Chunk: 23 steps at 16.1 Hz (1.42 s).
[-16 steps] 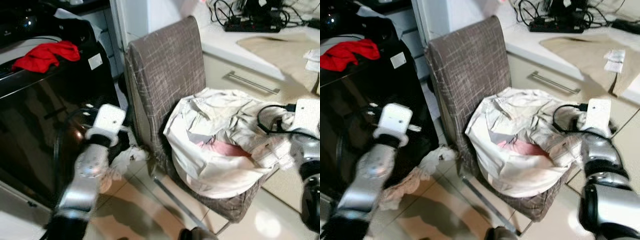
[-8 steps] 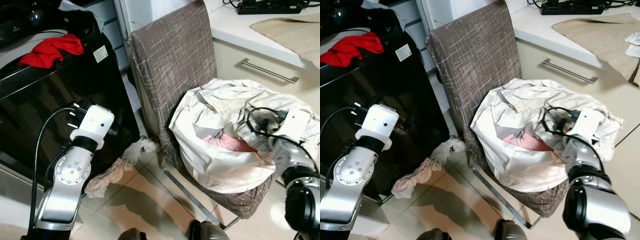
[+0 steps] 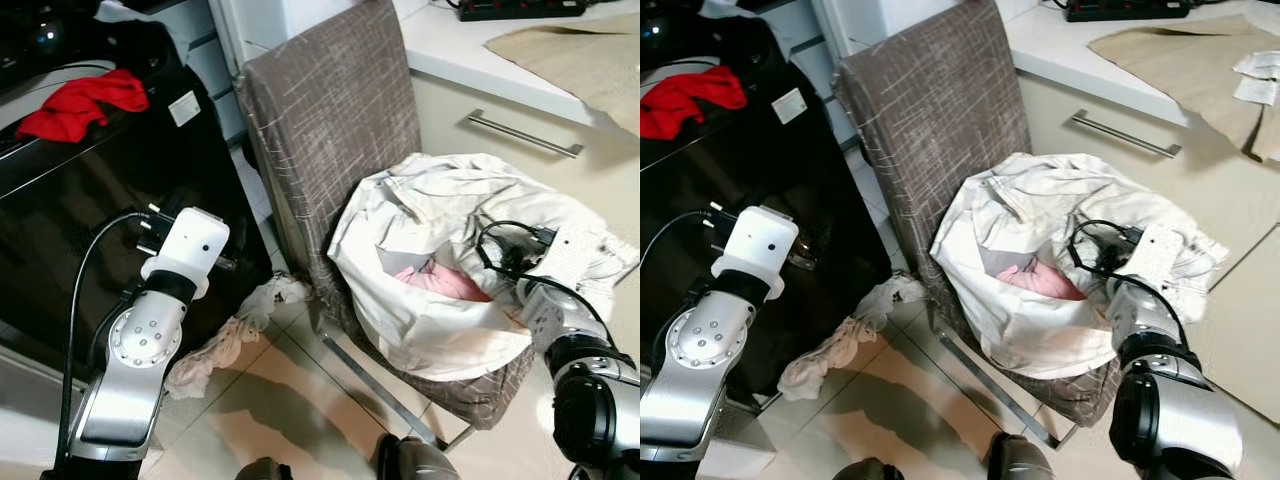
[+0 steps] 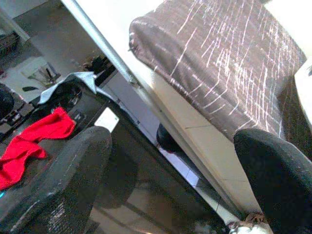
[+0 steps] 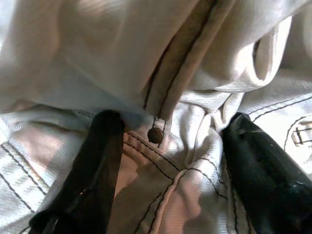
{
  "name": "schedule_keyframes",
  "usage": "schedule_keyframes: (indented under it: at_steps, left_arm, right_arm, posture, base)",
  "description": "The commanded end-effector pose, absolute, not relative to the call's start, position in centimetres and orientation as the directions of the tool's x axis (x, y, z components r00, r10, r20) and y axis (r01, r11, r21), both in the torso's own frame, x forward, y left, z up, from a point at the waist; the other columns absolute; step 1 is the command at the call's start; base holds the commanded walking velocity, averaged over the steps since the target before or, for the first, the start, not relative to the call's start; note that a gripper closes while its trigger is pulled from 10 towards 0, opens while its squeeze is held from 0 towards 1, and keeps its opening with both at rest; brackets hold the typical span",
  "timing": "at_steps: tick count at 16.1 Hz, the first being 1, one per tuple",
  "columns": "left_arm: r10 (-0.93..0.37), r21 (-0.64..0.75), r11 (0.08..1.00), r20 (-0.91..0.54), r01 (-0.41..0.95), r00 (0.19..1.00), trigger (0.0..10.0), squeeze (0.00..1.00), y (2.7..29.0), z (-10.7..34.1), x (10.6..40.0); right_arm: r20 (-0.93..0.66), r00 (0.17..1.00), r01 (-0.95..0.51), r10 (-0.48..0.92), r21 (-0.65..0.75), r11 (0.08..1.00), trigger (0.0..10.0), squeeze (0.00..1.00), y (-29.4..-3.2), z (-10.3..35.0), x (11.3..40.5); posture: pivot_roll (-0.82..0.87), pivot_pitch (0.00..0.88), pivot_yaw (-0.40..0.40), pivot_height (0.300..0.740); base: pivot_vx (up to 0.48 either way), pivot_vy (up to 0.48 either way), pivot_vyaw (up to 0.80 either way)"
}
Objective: Clothes washing
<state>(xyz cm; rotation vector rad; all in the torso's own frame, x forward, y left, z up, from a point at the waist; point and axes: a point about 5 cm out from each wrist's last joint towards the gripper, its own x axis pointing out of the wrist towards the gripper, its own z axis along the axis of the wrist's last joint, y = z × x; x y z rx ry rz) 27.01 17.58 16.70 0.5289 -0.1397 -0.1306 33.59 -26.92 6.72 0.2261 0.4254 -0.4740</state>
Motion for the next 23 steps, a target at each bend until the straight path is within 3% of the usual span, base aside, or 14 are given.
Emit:
schedule_keyframes:
  at_steps: [1,4,15,23]
  left_arm:
    - [-0.171,0.509,0.855,0.091,0.101,0.981,10.0,0.0,17.4,16.8,27.3]
    - [-0.195,0.499,0.858,0.095,0.123,0.976,10.0,0.0,16.3,16.6,27.9]
    - [-0.196,0.456,0.882,0.134,0.115,0.971,10.0,0.0,14.6,16.4,29.2]
    - [-0.201,0.423,0.9,0.175,0.111,0.964,10.0,0.0,12.9,16.3,30.8]
  right_arm:
    - [-0.555,0.772,0.477,-0.31,0.183,0.86,0.0,0.0,-24.3,4.3,32.9]
    - [-0.544,0.779,0.49,-0.312,0.218,0.844,0.0,0.0,-23.8,4.8,33.5]
    - [-0.418,0.884,0.277,-0.211,0.103,0.955,0.0,0.0,-21.1,7.1,35.6]
    - [-0.027,1.0,0.003,-0.002,0.03,1.0,0.0,0.0,-17.5,17.7,40.3]
  posture:
    - [0.06,0.176,0.135,0.721]
    - [0.04,0.163,0.127,0.721]
    - [-0.03,0.118,0.076,0.721]
    - [-0.09,0.061,0.045,0.721]
  base:
    - [0.0,0.0,0.0]
    - [0.0,0.0,0.0]
    - [0.0,0.0,0.0]
    - [0.0,0.0,0.0]
